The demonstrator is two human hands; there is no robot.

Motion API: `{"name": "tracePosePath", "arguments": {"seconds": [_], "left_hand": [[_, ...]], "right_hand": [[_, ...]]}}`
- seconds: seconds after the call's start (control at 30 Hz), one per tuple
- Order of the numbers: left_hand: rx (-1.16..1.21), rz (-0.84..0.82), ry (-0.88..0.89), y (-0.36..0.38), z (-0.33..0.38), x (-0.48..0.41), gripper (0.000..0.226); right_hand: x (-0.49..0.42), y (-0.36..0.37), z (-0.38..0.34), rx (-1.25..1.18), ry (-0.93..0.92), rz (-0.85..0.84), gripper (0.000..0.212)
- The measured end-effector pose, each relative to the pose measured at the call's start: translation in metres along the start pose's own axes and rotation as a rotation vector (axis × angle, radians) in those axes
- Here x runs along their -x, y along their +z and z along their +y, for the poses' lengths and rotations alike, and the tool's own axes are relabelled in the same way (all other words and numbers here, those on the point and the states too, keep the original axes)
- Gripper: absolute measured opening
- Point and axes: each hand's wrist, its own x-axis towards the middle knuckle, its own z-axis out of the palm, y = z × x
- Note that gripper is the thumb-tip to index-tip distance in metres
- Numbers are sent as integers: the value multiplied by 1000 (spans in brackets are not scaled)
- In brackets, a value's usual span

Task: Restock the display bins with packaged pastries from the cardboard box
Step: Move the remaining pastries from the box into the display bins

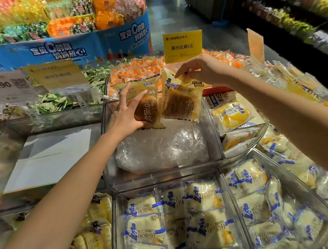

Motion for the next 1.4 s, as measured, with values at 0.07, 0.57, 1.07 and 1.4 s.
{"name": "tracePosePath", "arguments": {"seconds": [0.07,0.57,1.07,1.4], "left_hand": [[-24,-21,16,-2,0,1,104],[-63,-72,-2,-12,1,2,101],[-55,-197,-182,-24,18,14,92],[-128,-98,-70,-82,139,50,63]], "right_hand": [[1,-1,2,-18,18,-11,34],[-19,22,15,172,21,49,31],[22,90,15,584,-78,55,69],[138,33,-51,442,-10,75,61]]}}
